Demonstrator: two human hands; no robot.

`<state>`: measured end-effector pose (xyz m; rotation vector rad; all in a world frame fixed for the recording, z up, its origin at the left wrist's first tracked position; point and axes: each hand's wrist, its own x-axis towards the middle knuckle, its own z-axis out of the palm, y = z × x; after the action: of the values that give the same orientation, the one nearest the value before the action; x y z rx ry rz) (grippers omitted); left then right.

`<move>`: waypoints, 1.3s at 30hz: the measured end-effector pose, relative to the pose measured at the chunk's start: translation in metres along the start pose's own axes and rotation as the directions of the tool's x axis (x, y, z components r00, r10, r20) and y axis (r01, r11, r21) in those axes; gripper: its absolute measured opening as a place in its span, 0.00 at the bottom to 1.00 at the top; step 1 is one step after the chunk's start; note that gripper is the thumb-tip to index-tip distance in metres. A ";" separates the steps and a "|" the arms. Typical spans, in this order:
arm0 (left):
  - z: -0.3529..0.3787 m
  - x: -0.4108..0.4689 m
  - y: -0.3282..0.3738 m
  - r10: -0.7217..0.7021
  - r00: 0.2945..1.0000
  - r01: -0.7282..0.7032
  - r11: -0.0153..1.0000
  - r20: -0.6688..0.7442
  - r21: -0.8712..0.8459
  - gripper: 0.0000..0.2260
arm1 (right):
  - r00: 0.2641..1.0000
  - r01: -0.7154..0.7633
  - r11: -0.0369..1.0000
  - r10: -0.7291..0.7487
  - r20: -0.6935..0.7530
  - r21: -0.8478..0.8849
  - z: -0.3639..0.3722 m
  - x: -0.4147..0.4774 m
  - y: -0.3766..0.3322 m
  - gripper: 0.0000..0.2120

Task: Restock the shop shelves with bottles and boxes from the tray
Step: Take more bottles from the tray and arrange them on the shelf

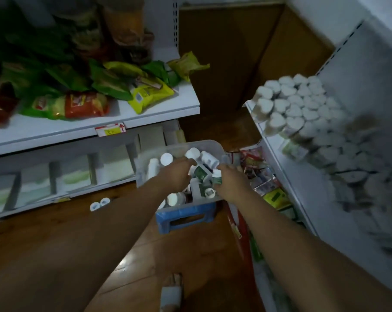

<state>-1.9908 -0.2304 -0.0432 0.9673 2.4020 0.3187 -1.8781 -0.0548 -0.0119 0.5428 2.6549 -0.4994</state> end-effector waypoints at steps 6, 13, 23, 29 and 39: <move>0.036 0.089 -0.021 0.280 0.956 -0.285 0.802 0.091 0.525 0.27 | 0.999 0.033 0.970 -0.022 0.048 -0.242 0.044 0.073 0.017 0.31; 0.048 0.123 -0.019 0.387 0.899 -0.419 0.620 0.205 0.664 0.20 | 0.996 0.083 0.927 -0.071 0.044 -0.367 0.049 0.085 0.022 0.33; -0.073 0.026 0.021 0.251 0.955 -0.295 0.775 -0.157 -0.559 0.26 | 0.939 0.048 0.637 0.235 -0.252 0.770 -0.041 -0.028 0.019 0.25; -0.151 -0.072 0.149 0.100 0.936 -0.350 0.147 -0.339 -0.925 0.28 | 0.787 0.391 0.073 0.490 -0.374 0.918 -0.149 -0.167 0.003 0.33; -0.184 -0.230 0.380 0.288 0.873 -0.405 -0.019 -0.393 -0.914 0.21 | 0.639 0.589 0.066 0.574 -0.513 0.806 -0.251 -0.408 0.035 0.19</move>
<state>-1.7351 -0.1232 0.3494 0.7463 1.2007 1.9574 -1.5891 -0.0426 0.3711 1.3955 2.3106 -2.9674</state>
